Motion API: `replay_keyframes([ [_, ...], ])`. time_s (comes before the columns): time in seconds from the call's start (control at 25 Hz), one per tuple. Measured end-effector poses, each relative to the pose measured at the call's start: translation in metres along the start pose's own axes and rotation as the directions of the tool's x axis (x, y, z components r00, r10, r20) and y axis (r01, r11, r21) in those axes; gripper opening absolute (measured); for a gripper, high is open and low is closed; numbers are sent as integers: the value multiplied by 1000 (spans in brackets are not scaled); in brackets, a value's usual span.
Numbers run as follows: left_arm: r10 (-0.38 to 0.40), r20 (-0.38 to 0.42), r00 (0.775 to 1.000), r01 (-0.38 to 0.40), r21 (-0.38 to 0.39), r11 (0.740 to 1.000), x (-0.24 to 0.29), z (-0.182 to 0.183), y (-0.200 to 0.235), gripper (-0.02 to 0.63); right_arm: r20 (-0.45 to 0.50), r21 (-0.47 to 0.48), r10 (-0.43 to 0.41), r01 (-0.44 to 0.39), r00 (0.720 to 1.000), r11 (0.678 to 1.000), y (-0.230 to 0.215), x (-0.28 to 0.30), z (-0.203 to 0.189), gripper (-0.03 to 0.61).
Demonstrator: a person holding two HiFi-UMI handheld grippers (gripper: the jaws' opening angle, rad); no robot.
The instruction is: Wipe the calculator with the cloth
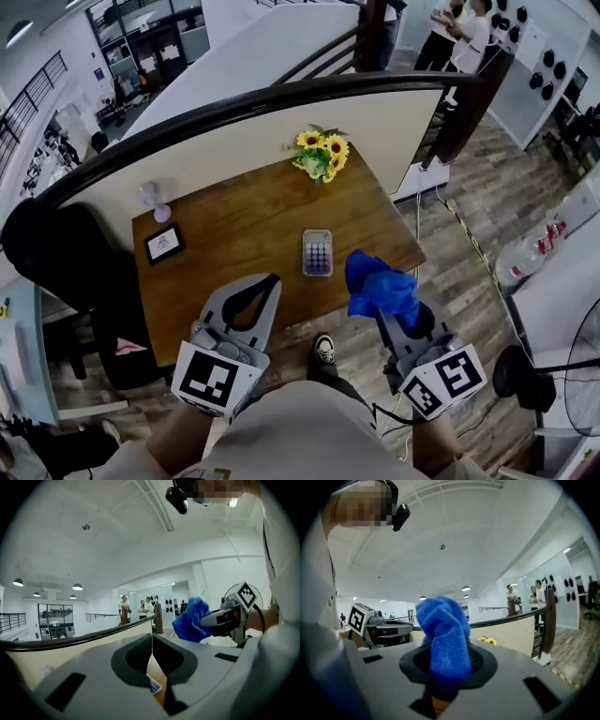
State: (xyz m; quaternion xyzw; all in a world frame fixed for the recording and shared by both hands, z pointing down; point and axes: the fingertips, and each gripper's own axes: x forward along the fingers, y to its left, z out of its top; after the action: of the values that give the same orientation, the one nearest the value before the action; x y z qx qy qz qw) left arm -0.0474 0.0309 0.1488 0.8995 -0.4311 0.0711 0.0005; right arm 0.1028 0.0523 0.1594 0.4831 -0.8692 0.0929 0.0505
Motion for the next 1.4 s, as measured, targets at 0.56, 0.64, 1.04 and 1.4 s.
replay_keyframes([
  [0.56, 213, -93, 973, -215, -5, 977, 104, -12, 34, 9, -42, 15, 199, -198, 979, 980, -112, 101, 8, 94],
  [0.64, 222, -104, 969, -224, -6, 975, 108, -15, 37, 9, -45, 24, 206, -205, 977, 978, -118, 108, 6, 94],
  [1.04, 213, -147, 966, -218, -16, 976, 118, -28, 56, 9, -90, 53, 191, -187, 977, 981, -124, 129, -6, 95],
  [1.4, 141, -203, 969, -150, -30, 988, 131, -65, 82, 9, -155, 93, 119, -105, 981, 990, -127, 156, -41, 94],
])
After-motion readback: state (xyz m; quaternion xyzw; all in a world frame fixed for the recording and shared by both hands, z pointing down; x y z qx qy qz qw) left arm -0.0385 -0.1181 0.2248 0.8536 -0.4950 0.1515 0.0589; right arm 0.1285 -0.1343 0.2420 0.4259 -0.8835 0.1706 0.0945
